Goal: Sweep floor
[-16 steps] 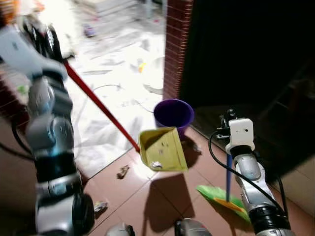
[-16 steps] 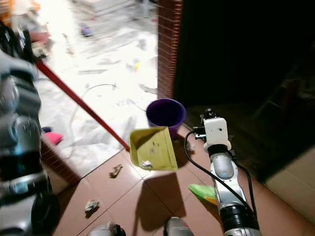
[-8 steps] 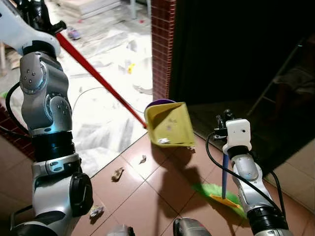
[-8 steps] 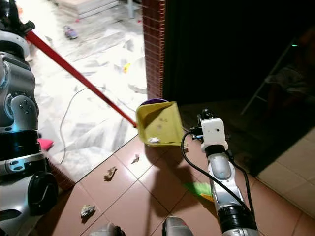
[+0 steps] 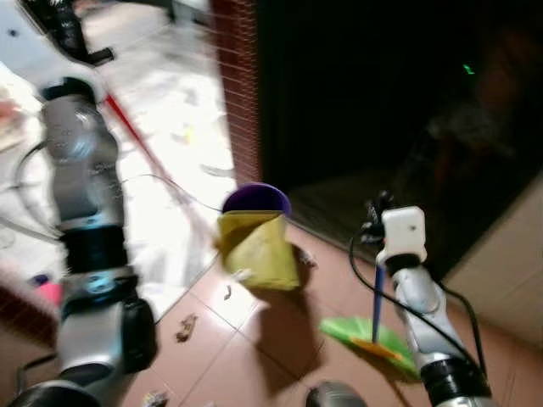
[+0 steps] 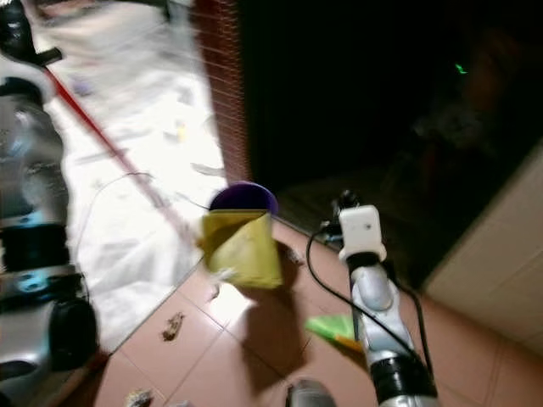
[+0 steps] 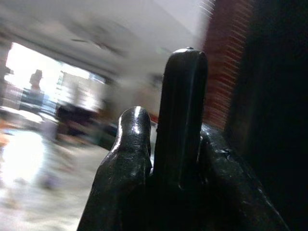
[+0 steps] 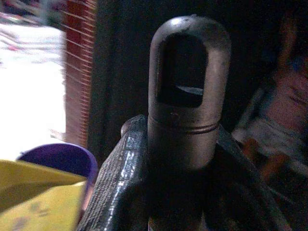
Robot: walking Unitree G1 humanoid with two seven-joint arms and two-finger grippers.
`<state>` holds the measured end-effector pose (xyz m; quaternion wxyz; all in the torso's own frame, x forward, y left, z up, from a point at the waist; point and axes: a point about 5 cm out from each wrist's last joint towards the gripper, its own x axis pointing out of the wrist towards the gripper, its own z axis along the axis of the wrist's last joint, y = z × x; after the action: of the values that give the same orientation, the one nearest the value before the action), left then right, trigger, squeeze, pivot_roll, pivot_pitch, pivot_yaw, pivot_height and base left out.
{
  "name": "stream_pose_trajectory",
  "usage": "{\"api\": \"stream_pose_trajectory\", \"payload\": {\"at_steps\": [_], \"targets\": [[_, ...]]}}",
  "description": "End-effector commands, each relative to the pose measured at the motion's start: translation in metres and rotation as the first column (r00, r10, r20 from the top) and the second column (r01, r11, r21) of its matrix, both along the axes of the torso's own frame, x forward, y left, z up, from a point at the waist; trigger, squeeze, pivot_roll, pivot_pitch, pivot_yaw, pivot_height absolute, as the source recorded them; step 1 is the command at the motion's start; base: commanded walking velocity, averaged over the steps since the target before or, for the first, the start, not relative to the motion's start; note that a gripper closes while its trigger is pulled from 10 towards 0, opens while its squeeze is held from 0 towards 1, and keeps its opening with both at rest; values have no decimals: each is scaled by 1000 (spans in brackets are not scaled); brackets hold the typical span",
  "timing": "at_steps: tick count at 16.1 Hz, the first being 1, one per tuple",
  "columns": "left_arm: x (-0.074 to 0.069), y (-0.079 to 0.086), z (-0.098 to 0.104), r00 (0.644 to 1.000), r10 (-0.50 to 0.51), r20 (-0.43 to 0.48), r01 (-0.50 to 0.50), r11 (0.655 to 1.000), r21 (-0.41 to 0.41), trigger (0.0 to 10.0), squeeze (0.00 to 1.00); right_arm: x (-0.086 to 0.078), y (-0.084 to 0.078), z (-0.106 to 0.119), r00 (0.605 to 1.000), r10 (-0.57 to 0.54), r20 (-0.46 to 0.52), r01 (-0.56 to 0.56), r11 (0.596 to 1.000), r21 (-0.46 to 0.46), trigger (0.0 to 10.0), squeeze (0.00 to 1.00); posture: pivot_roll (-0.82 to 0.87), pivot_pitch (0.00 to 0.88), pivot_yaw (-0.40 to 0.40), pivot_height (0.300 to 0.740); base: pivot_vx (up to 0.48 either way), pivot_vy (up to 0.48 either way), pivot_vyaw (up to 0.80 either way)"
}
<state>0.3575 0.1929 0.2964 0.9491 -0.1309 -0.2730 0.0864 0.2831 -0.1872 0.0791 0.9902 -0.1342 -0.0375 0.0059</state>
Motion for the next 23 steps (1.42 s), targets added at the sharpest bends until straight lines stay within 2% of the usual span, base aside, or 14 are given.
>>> {"api": "stream_pose_trajectory", "payload": {"at_steps": [1, 5, 7, 8, 9, 10, 15, 18, 23], "targets": [[-8, 14, 23, 993, 40, 110, -39, 999, -14, 10000, 0, 2, 4, 2, 1000, 30, 1, -30, 999, -28, 10000, 0, -125, 0, 74, 740, 416, 0, 0], [-8, 18, 24, 991, 60, 116, -56, 998, -34, 10000, 0, 2, 7, 1, 998, 58, -5, -58, 998, -22, 10000, 0, -124, 0, 71, 740, 424, 68, 0], [-8, 19, 24, 991, 72, 115, -69, 997, -35, 10000, 0, -1, 14, 1, 994, 111, -2, -111, 991, -68, 10000, 0, -126, 0, 72, 740, 328, 351, 375], [-8, 19, 24, 990, 74, 117, -71, 997, -34, 10000, 0, -2, 16, 2, 993, 121, 0, -120, 989, -86, 10000, 118, -127, 0, 72, 740, 319, 356, 750], [-8, 19, 25, 990, 75, 120, -72, 997, -36, 10000, 0, -2, 17, 2, 992, 128, 2, -127, 987, -94, 10000, 106, -128, 0, 73, 740, 326, 352, 750], [-7, 20, 26, 989, 78, 122, -74, 997, -38, 10000, 0, -2, 17, 1, 992, 129, 0, -128, 989, -72, 10000, 0, -128, 0, 73, 740, 326, 352, 750], [-7, 18, 32, 986, 85, 140, -80, 996, -41, 10000, 0, -4, 20, 0, 988, 156, -7, -156, 986, -62, 10000, 0, -127, 0, 67, 740, 323, 355, 648], [-6, 16, 32, 987, 85, 139, -80, 996, -41, 10000, 0, -5, 22, -1, 986, 163, -16, -164, 985, -54, 10000, 0, -124, 0, 67, 740, 320, 356, 0], [-5, 10, 27, 990, 71, 126, -67, 997, -38, 10000, 0, -6, 23, -3, 987, 161, -20, -162, 986, -33, 10000, 0, -123, 0, 67, 740, 0, 0, 0]]}}
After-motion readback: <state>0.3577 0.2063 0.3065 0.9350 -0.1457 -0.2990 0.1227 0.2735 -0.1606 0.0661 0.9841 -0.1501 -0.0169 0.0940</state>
